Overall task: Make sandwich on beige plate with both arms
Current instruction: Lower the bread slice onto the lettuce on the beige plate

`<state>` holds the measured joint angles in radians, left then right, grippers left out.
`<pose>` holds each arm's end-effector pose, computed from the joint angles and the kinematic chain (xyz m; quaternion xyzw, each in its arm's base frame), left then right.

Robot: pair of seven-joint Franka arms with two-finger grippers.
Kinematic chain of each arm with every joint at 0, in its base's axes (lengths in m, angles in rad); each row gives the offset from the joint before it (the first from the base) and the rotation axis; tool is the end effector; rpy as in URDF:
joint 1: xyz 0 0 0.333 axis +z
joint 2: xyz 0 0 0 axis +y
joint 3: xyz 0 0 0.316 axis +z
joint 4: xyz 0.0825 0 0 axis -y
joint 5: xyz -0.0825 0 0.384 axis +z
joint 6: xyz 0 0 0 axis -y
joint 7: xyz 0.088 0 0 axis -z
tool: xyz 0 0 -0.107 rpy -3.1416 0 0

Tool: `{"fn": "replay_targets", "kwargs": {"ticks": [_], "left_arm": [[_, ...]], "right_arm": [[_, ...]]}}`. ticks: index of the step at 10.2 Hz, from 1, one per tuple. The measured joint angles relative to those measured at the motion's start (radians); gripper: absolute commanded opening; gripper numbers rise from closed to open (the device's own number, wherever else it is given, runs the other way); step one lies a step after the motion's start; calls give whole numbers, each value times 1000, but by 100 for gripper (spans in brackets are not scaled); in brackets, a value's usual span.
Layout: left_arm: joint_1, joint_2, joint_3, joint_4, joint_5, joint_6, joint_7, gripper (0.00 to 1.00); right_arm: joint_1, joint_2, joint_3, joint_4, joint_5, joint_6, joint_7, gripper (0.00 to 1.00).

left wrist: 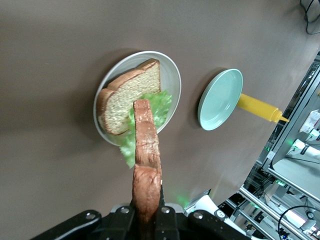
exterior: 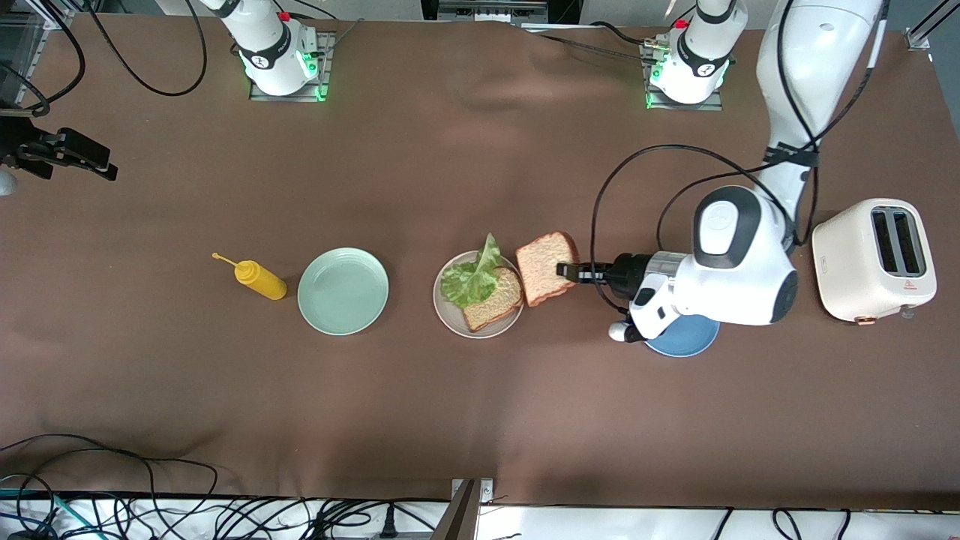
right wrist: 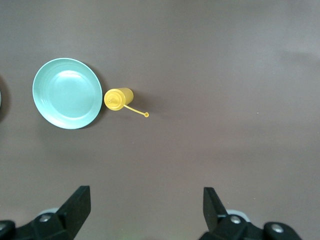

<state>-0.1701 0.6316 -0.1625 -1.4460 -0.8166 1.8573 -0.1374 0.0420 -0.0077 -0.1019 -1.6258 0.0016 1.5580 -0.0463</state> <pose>0.6547 -0.2634 0.3327 0.9030 0.0735 -0.1919 0.3772 0.5480 -0.0329 0.6018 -0.9995 0.0068 0.0300 0.0028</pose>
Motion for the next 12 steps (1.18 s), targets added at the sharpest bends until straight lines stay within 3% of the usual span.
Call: {"fn": "replay_targets", "kwargs": {"ticks": [8,12], "left_arm": [[-40,100,0,0,-208,108,4,0],[-88,122,0,1,-217,227,3,0]], "right_arm": [[0,0,1,0,0,-1,0,100],[0,0,1,0,0,-1,0,100]]}}
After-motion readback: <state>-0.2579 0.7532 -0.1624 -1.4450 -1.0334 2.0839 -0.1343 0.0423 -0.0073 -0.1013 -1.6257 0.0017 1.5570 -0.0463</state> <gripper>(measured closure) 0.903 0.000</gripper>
